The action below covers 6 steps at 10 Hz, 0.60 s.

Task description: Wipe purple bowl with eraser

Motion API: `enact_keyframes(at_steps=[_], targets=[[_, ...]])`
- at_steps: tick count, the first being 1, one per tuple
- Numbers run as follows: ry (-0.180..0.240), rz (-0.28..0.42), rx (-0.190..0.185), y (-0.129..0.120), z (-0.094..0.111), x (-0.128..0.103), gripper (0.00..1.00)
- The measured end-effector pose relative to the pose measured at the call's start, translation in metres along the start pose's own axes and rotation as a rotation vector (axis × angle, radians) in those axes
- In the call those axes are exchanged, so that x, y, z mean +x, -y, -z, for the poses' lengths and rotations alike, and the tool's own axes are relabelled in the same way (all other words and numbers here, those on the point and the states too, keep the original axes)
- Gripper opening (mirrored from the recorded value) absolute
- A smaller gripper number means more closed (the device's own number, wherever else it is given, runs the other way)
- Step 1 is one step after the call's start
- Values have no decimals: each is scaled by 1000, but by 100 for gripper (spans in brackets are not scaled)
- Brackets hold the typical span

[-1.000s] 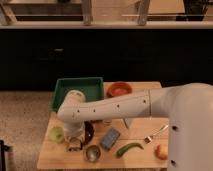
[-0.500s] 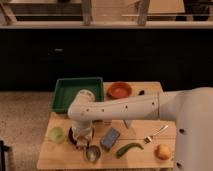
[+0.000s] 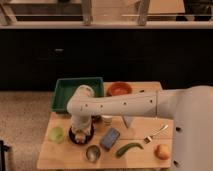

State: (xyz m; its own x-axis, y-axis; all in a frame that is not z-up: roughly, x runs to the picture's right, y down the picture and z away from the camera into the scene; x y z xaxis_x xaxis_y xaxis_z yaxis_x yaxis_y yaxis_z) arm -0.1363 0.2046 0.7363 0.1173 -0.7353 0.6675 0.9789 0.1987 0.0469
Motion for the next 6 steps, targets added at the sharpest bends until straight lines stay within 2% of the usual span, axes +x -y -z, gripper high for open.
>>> enact_keyframes(at_steps=[2,6], targets=[[-7,26,10,13,3,-1,4],[10,103,33,35,5,-14,4]])
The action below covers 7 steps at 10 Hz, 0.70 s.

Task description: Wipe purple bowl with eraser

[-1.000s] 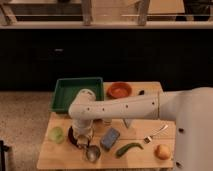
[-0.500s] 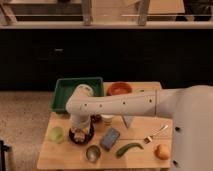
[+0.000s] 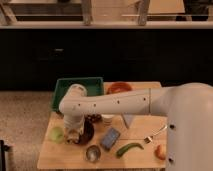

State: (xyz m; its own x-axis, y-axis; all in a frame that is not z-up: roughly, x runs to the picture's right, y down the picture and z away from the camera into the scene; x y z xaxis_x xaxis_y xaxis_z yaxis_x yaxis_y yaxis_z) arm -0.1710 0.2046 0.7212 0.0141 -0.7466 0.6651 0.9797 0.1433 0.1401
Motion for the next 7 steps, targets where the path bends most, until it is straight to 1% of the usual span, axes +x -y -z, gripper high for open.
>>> enact_keyframes(at_steps=[1,3,5,7], targets=[[2,18,9,2,3,-5,4],[2,30,22,0,7,-12,4],[-1,7,35,-17,11,-15,4],[-2,-35,38,-37,10,-13,4]])
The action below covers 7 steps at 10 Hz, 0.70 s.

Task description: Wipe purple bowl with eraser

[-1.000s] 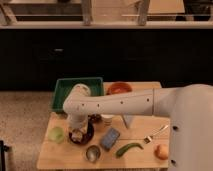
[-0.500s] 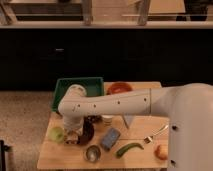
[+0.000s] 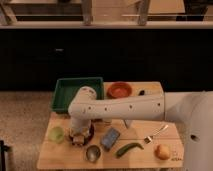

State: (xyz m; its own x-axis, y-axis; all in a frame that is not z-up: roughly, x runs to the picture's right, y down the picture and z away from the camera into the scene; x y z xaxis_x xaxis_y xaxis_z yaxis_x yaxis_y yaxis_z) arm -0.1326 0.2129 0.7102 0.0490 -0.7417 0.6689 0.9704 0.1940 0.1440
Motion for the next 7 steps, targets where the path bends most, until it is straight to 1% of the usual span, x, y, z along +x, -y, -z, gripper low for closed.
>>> enact_keyframes(at_steps=[2,3,7], targets=[[-1,-39,3,-8,-3,4,4],[-9,-57,3,-14,-3,8,4],[-21,-63,9,-7,-3,23,4]])
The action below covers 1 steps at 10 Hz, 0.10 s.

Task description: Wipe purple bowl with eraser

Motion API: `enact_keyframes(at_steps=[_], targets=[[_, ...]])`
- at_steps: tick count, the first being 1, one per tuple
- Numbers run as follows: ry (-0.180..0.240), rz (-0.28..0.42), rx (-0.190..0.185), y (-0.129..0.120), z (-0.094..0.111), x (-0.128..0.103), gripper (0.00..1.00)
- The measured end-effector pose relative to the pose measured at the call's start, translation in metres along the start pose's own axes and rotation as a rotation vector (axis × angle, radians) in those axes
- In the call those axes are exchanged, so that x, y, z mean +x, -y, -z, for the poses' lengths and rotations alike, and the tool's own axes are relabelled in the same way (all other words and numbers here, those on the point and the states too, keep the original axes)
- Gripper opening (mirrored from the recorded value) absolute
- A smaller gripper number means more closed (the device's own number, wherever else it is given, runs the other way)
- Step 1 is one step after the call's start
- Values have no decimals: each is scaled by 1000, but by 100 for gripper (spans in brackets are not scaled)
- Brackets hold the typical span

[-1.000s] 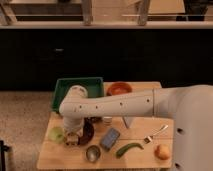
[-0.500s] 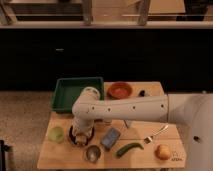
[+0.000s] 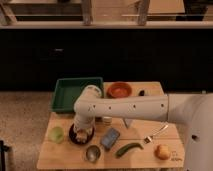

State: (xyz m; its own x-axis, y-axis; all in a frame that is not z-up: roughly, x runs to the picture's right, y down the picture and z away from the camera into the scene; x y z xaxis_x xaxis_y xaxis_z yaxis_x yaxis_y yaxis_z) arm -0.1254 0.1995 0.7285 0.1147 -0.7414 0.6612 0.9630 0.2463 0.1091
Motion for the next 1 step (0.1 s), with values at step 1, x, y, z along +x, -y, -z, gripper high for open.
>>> enact_keyframes(at_steps=[1], targets=[[0,9,1,5,-1,2,4]])
